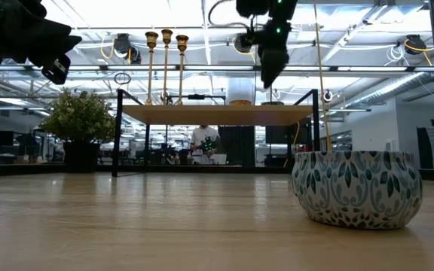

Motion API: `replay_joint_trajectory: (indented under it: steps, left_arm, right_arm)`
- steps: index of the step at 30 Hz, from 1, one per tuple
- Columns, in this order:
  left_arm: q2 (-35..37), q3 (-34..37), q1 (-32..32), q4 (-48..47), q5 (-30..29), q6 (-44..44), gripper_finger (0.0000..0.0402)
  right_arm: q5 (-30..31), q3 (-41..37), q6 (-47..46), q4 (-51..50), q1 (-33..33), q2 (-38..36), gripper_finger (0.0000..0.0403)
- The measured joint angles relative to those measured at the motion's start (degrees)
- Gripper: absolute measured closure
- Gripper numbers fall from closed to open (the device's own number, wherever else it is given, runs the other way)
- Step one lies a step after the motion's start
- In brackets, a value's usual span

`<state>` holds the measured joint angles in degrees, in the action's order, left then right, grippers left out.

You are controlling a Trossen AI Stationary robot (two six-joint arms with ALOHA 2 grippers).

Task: Pick & Place candle stick holders
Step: Put the black scented candle on the shelf

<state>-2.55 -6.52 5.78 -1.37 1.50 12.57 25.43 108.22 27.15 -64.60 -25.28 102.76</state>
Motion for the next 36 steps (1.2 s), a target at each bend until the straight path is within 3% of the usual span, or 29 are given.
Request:
replay_joint_trajectory:
  steps: [8, 19, 36]
  left_arm:
    - [-0.07, 0.00, 0.00, 1.60, 0.00, 0.20, 0.0316]
    - [-0.07, 0.00, -0.01, 1.60, 0.02, 2.86, 0.0316]
    - [-0.07, 0.00, -0.01, 1.62, 0.04, 3.24, 0.0316]
  right_arm:
    - [0.21, 0.06, -1.78, 15.93, -6.98, -3.30, 0.0023]
    - [0.04, -0.07, 0.14, 13.18, -11.14, -4.03, 0.0025]
    - [0.07, -0.05, 2.23, 14.63, -9.66, -4.45, 0.0026]
